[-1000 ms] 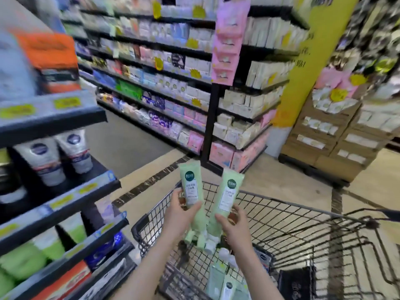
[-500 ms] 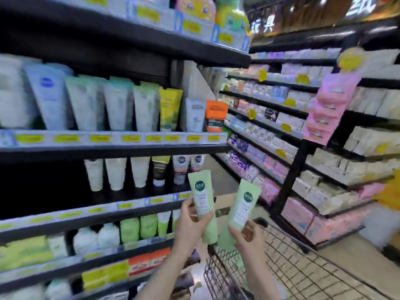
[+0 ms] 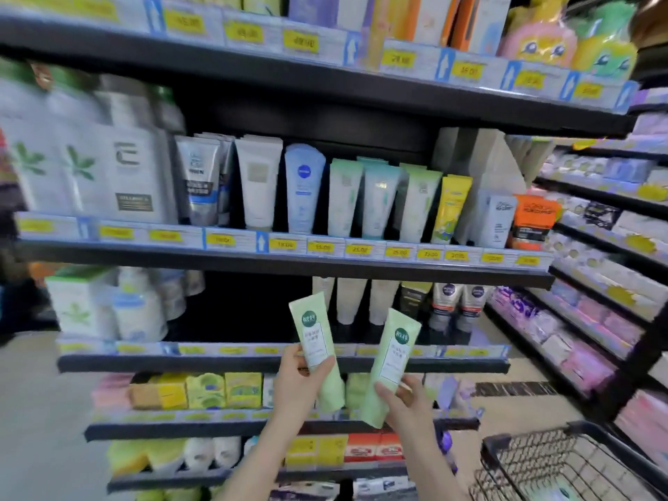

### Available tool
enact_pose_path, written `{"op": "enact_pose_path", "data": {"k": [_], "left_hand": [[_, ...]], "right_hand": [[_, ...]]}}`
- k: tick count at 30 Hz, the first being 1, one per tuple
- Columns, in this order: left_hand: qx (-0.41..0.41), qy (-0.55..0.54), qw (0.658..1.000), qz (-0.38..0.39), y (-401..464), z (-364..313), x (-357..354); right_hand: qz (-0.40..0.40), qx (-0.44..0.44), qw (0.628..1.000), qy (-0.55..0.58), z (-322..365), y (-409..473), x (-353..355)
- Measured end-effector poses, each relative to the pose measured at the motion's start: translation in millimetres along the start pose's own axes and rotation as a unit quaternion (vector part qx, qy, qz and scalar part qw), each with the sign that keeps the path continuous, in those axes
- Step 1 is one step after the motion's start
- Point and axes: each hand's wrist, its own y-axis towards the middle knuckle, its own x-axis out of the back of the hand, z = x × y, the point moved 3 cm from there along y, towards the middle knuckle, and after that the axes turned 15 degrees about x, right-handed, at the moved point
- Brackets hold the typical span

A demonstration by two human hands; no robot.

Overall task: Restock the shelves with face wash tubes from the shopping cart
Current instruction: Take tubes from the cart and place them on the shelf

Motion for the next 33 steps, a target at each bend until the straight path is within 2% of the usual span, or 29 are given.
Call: {"op": "enact_pose_path", "data": {"k": [6, 11, 17, 22, 33], "left_hand": [[0.003, 0.016, 1.000, -0.022, 37, 4, 64], [0.012, 0.011, 0.999, -0.029, 65, 7, 92], [-0.006, 0.012, 0.999, -0.039, 98, 0, 101], [-0.033, 0.027, 0.996, -0.084, 123, -9, 109], [-0.087, 0.030, 0.985, -0.144, 163, -15, 113]], "right_hand": [[0.017, -0.023, 1.000, -0.001, -13, 4, -70], [0.037, -0.021, 0.999, -0.024, -17, 6, -102], [0.068, 0.019, 0.994, -0.088, -5, 30, -127], [0.087, 0.054, 0.978, -0.184, 1, 68, -154], [0.098, 0.092, 0.975, -0.175, -18, 143, -205]]}}
